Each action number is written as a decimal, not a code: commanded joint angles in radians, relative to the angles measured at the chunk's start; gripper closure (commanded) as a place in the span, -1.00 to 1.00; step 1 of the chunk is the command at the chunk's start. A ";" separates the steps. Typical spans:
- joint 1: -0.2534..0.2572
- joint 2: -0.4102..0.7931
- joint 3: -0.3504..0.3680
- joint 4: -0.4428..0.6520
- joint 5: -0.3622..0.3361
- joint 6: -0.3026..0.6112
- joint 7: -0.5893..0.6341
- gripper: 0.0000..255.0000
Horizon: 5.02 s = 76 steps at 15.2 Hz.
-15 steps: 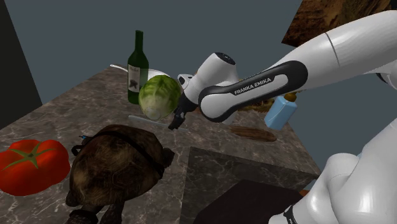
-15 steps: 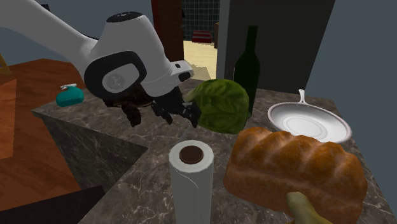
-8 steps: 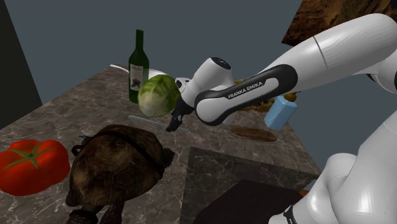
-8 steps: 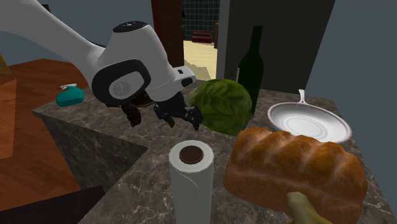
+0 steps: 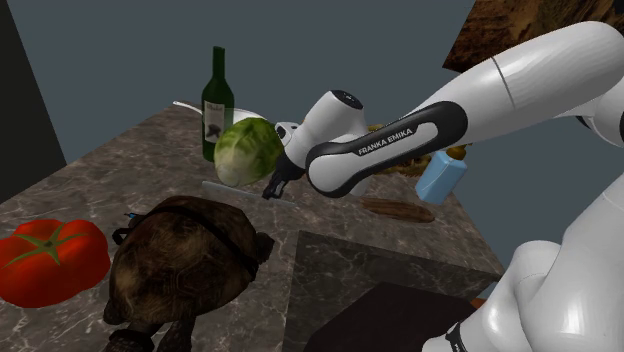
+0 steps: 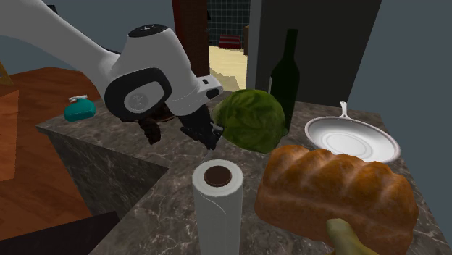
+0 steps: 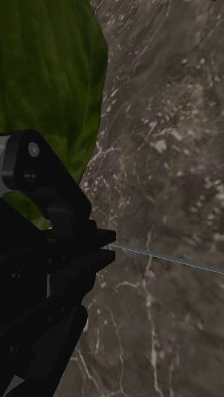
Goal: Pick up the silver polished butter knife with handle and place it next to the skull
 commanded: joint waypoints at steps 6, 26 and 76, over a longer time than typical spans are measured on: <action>0.000 0.000 0.000 0.000 0.000 0.000 0.000 1.00; -0.002 -0.161 -0.004 0.108 -0.028 -0.269 0.029 1.00; -0.195 -0.641 -0.435 0.040 -0.055 -0.724 -0.539 1.00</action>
